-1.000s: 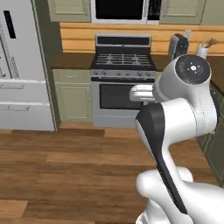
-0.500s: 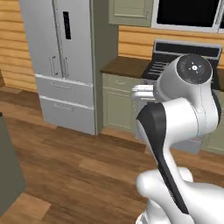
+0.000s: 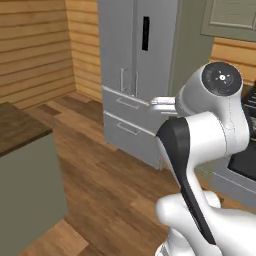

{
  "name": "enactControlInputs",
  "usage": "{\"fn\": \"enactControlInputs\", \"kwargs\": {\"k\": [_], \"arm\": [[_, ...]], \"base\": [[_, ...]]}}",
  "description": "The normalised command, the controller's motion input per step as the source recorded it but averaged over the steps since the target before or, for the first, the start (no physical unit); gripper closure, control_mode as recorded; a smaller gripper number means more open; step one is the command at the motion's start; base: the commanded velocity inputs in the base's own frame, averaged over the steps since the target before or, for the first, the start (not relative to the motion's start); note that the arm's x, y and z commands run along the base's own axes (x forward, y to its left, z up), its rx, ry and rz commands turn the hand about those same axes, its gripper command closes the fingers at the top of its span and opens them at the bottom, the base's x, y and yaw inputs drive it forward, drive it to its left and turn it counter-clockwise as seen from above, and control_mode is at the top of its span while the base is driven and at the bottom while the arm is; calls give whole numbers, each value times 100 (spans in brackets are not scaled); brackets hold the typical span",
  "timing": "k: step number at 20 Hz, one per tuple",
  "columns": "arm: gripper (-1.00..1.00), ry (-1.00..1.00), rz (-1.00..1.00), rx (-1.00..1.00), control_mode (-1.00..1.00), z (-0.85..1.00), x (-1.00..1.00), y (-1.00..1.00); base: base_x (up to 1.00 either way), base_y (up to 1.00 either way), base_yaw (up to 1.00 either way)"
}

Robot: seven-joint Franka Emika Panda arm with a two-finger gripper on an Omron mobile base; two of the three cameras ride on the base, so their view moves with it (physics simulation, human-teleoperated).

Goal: Start the toaster. Once the lever pops up, take the bread to the plate on the dining counter.

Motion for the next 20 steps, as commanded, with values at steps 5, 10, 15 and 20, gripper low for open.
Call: {"fn": "enactControlInputs", "kwargs": {"k": [5, 10, 15, 20], "arm": [[100, 0, 0, 0, 100, 0, 0, 0], [100, 0, 0, 0, 100, 0, 0, 0], [100, 0, 0, 0, 100, 0, 0, 0], [100, 0, 0, 0, 100, 0, 0, 0]], "base": [[100, -12, 57], [100, -42, 51], [98, -71, 42], [98, -76, 38]]}}
